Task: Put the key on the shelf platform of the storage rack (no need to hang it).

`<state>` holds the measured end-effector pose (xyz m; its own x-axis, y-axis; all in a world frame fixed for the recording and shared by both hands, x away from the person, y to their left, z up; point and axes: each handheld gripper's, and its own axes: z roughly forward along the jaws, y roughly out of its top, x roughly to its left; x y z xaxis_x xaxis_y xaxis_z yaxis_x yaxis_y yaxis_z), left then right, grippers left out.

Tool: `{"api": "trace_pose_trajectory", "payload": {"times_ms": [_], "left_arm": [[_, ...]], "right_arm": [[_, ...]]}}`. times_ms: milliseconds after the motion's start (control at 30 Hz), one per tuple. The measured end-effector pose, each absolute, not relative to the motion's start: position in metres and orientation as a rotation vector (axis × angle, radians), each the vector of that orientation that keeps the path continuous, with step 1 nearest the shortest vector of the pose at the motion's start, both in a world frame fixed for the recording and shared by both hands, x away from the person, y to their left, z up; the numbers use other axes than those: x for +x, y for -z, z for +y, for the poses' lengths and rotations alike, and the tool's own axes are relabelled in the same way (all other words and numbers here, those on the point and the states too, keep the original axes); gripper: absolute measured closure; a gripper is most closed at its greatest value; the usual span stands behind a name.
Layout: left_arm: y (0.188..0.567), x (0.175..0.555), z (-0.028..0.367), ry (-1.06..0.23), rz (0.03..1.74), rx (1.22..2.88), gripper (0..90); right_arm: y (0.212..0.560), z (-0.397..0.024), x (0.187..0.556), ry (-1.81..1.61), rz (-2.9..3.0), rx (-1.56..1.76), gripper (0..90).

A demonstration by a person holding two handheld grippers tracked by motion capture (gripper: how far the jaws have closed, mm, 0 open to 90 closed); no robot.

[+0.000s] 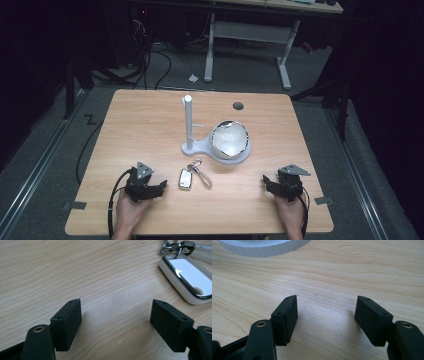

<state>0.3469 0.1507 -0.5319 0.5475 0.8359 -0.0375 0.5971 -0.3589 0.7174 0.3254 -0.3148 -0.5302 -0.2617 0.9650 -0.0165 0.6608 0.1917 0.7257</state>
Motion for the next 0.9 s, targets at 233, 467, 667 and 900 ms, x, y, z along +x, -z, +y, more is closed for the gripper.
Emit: {"api": "trace_pose_trajectory", "payload": {"times_ms": [233,467,667,900], "left_arm": [[0.525,0.342,0.141,-0.422,1.122,2.095,27.3],[0.517,0.341,0.132,-0.386,1.087,2.086,31.9],[0.509,0.342,0.121,-0.363,1.053,2.089,34.4],[0.505,0.348,0.108,-0.335,1.033,2.109,36.4]], "right_arm": [[0.530,-0.315,0.325,-0.843,1.997,1.514,35.2],[0.530,-0.315,0.325,-0.842,1.994,1.515,35.2],[0.530,-0.315,0.325,-0.842,1.995,1.514,35.1],[0.530,-0.315,0.325,-0.843,1.997,1.507,35.0]]}}
